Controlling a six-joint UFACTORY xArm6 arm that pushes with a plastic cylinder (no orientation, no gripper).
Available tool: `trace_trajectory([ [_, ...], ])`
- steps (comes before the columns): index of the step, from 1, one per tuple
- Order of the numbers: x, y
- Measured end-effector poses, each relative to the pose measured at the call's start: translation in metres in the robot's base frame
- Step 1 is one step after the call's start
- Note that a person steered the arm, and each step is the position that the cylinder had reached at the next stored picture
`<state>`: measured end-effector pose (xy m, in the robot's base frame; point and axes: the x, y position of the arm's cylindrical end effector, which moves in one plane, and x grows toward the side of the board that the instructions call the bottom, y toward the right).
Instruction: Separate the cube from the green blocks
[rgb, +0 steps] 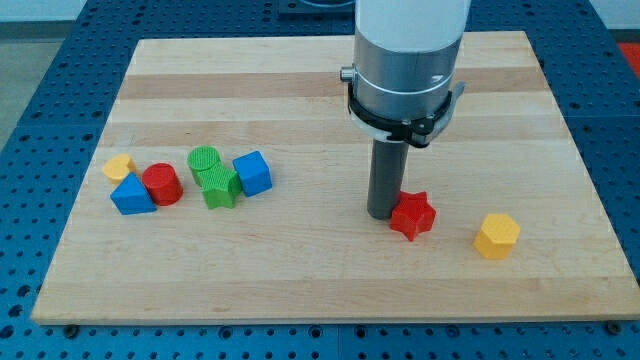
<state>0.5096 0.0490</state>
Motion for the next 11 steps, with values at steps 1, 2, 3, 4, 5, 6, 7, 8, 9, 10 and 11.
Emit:
trace_trajectory([
  [1,0.013,-0.003],
  [2,0.004,0.029],
  [3,0.004,0.058],
  [4,-0.004,0.057],
  [5,-0.037,0.018],
  [6,-0.086,-0.023],
  [7,-0.095,-0.117],
  [8,-0.095,-0.200],
  [9,-0.108,-0.241],
  [10,-0.060,-0.254],
  [11,-0.054,-0.196],
])
